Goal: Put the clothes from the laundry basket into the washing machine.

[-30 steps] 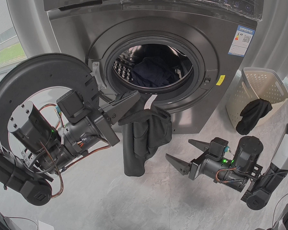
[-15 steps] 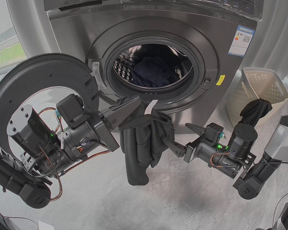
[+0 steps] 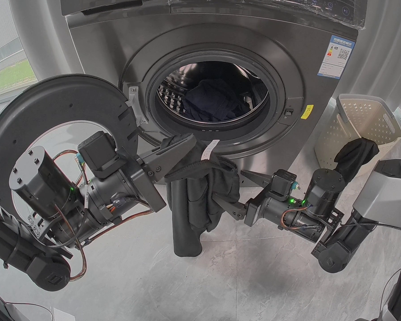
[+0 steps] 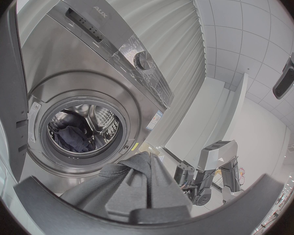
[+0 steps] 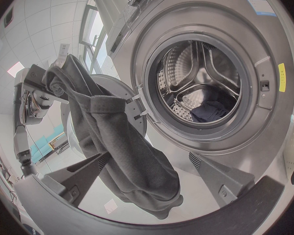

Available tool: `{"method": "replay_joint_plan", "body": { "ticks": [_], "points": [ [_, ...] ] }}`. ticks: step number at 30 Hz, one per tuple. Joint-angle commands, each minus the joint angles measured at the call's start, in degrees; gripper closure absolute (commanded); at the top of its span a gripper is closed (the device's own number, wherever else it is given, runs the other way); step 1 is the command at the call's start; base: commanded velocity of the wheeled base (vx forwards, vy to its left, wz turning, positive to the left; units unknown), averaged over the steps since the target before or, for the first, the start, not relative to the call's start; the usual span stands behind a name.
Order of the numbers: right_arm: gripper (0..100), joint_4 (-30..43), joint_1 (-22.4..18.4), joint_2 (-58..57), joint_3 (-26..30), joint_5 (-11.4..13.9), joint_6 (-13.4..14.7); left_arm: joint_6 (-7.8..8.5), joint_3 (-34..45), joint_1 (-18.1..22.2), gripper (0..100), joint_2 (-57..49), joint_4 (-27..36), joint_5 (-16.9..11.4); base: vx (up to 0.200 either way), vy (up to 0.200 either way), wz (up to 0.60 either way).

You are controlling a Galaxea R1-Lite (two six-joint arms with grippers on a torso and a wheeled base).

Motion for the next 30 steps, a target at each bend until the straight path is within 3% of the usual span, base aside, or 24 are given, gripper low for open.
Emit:
{"method": "replay_joint_plan", "body": {
  "ticks": [1, 9, 10, 15, 24, 26, 29, 30],
  "points": [
    [0, -0.09, 0.51, 3.95, -2.70, 0.69, -0.03, -0.03, -0.08, -0.01, 100, 0.01, -0.01, -0.01, 0.000, 0.000, 0.00],
    [0, -0.18, 1.83, 5.19, -6.39, 0.08, 0.24, -0.03, 0.00, -0.01, 100, 0.01, -0.01, -0.01, 0.000, 0.000, 0.00],
    [100, -0.27, 2.18, 4.57, -6.92, 0.08, 0.50, -0.03, 0.44, -0.01, 100, 0.01, -0.01, -0.01, 0.000, 0.000, 0.00],
    [100, -0.27, 2.44, 1.05, -5.34, -0.45, 0.59, -0.03, 1.23, -0.01, 100, 0.71, -0.01, -0.01, 0.000, 0.000, 0.00],
    [100, -0.27, 2.00, -10.90, -1.03, -5.90, 1.73, -2.49, -0.79, -2.73, 100, 1.15, 0.08, -0.10, 0.000, 0.000, 0.00],
    [100, -0.27, 2.26, -13.89, 0.73, -6.34, 2.17, -4.07, -1.31, -3.17, 100, 0.89, 0.08, -0.28, 0.000, 0.000, 0.00],
    [100, -0.18, 2.62, -18.72, 3.28, -6.43, 4.28, -7.68, -2.28, -3.26, 100, 0.89, 0.08, -0.45, 0.000, 0.000, 0.00],
    [100, -0.18, 2.70, -19.78, 3.81, -6.43, 5.07, -7.94, -2.37, -3.17, 100, 0.98, 0.08, -0.80, 0.000, 0.000, 0.00]
  ]
}}
